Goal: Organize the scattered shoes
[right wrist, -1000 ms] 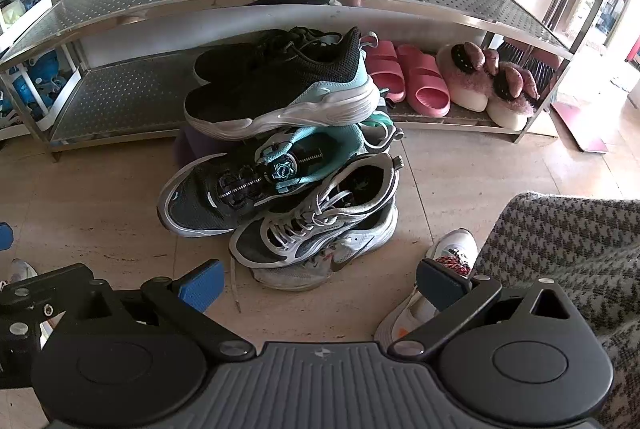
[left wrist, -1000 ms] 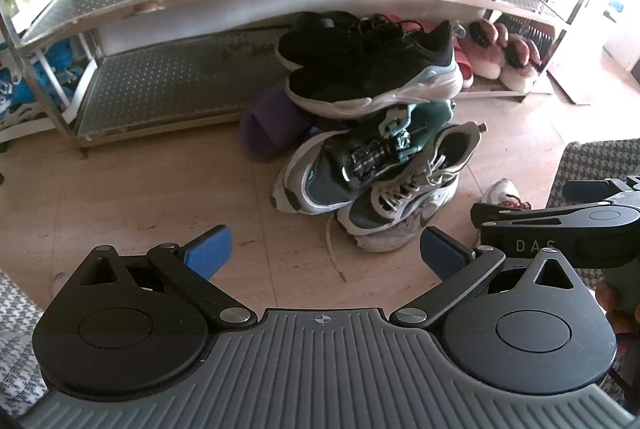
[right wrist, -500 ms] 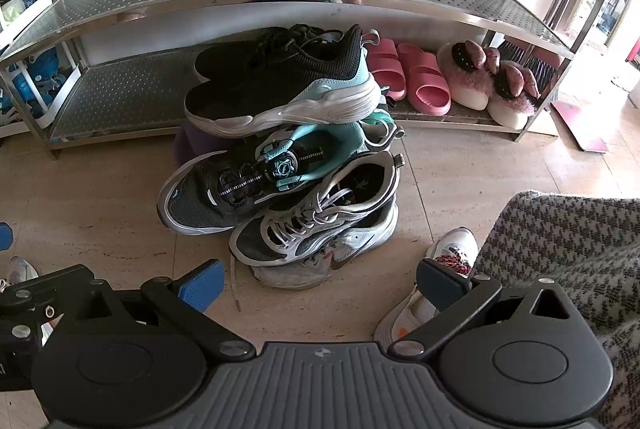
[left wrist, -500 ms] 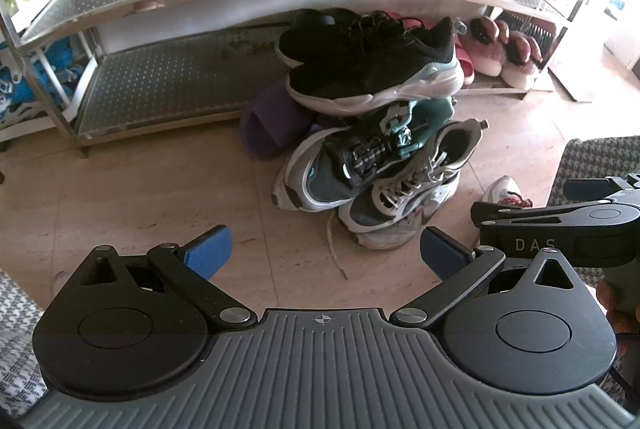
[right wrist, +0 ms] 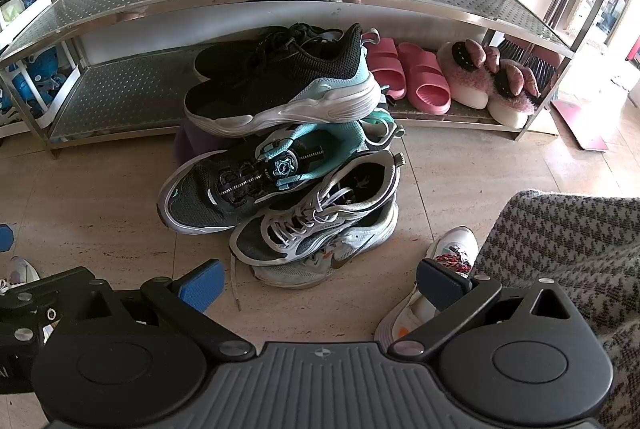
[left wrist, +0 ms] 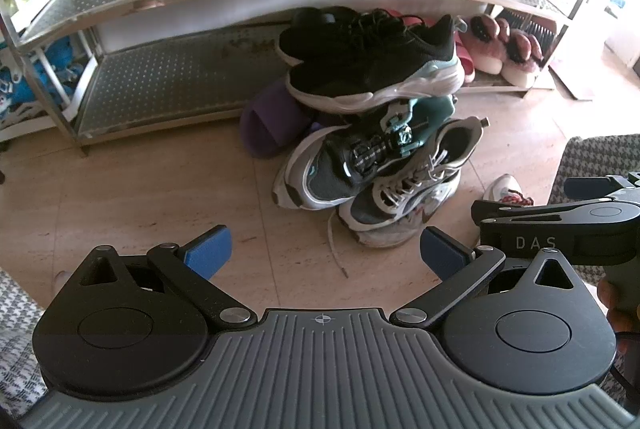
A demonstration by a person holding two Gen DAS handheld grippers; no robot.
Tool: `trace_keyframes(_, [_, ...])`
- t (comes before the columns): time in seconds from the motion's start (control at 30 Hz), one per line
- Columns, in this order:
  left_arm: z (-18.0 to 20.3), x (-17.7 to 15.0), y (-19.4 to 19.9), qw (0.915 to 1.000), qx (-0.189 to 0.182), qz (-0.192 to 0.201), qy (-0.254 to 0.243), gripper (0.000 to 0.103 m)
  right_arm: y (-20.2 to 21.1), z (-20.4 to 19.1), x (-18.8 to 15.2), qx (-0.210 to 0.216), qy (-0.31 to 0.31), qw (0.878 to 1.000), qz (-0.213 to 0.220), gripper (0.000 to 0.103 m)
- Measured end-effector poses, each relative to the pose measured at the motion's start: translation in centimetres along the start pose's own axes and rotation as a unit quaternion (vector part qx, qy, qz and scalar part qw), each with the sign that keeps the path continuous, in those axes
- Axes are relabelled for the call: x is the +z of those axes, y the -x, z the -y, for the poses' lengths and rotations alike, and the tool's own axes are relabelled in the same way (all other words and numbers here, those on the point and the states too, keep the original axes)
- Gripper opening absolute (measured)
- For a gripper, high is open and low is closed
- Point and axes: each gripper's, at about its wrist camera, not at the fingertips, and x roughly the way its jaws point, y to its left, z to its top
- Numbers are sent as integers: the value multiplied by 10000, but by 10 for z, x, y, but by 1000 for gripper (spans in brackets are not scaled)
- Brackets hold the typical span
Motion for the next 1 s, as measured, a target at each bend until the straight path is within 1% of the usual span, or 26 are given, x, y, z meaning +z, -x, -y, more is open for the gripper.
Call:
trace_keyframes(0.4, [-1,0,-1,10000,17,-27,-2,103,-1,0,1,12,-2,10000,-9,102])
trace_keyframes(0.57, [-2,1,-1,9999,111,-82,-43,103,-1,0,1,22,-7,10000,-14,102])
trace_keyframes(0.77, [-5,7,1,9994,250,-102,-221,103,-2,0,3,17,-54,10000,-34,102])
trace_keyframes(1.0, [-12,28,-4,9979,207,-323,-530,103,-5,-3,4,-65,-1,10000,-29,102])
